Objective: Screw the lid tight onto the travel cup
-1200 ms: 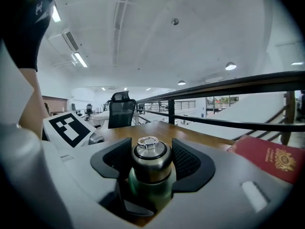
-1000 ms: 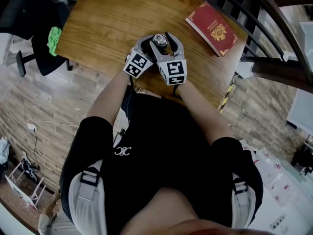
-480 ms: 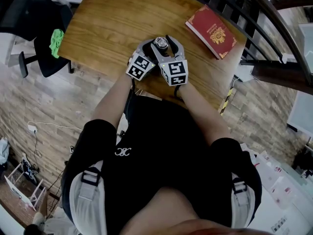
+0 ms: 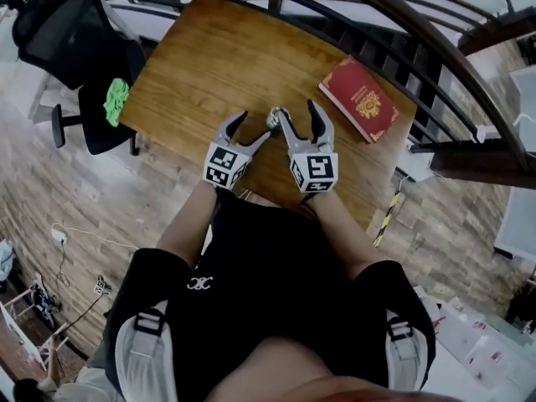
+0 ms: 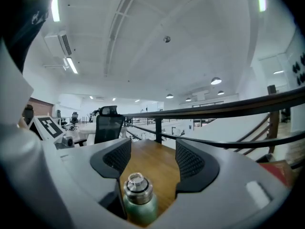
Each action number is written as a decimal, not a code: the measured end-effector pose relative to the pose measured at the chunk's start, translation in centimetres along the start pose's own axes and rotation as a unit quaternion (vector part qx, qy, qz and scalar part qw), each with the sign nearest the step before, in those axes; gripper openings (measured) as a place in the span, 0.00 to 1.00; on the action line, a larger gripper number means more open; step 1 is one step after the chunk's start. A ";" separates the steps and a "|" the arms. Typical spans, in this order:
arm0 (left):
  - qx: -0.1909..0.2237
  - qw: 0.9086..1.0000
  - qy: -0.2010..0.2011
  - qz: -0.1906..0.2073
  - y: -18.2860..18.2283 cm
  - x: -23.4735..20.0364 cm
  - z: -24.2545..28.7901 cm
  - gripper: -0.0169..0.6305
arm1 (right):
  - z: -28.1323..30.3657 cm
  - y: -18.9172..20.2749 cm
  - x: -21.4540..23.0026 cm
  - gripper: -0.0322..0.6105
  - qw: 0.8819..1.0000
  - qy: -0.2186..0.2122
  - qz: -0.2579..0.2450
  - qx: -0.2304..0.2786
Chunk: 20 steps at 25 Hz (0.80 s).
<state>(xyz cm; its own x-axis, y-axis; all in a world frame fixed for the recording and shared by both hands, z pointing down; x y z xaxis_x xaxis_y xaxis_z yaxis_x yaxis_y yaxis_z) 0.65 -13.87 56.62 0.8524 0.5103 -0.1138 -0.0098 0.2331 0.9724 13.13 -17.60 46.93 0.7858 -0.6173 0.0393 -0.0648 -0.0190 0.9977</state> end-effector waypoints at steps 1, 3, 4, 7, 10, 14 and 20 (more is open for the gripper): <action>0.014 1.000 -0.015 0.002 -1.3 -0.7 -0.6 0.58 | 0.1 -1.0 0.4 0.47 1.000 0.014 -0.003 0.012; 0.041 0.998 -0.051 0.014 -4.2 -2.4 -2.0 0.49 | 0.2 -3.2 1.3 0.47 0.998 0.041 -0.007 0.037; 0.055 0.996 -0.074 0.021 -5.7 -3.3 -2.7 0.43 | 0.2 -4.4 1.7 0.47 0.997 0.055 -0.010 0.049; 0.096 0.983 -0.150 0.030 -10.5 -6.3 -4.9 0.19 | -0.2 -7.7 3.3 0.47 0.992 0.101 -0.020 0.076; 0.110 0.971 -0.210 0.032 -14.6 -8.7 -6.3 0.11 | -0.5 -10.6 5.1 0.34 0.986 0.138 -0.018 0.088; 0.091 0.961 -0.259 0.035 -18.0 -10.4 -7.1 0.11 | -1.1 -13.7 6.8 0.06 0.977 0.187 -0.035 0.100; 0.113 0.963 -0.236 0.061 -21.3 -9.1 -6.8 0.11 | -1.5 -15.3 6.6 0.05 0.976 0.190 -0.039 0.103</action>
<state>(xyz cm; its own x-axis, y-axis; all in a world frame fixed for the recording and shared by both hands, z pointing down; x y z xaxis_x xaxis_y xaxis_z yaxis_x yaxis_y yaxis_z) -10.47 -17.90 35.56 0.9954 0.0768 0.0565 -0.0552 -0.0187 0.9983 20.27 -20.22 32.02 0.9620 -0.2722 0.0195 -0.0867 -0.2369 0.9677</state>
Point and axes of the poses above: the fingertips, and each gripper's own axes: z forward along the fingers, x to its right, y out of its underside, the point moved 4 cm from there along -z, backward along the fingers, and after that the axes turned 8 degrees about x, right-handed, at the moved point
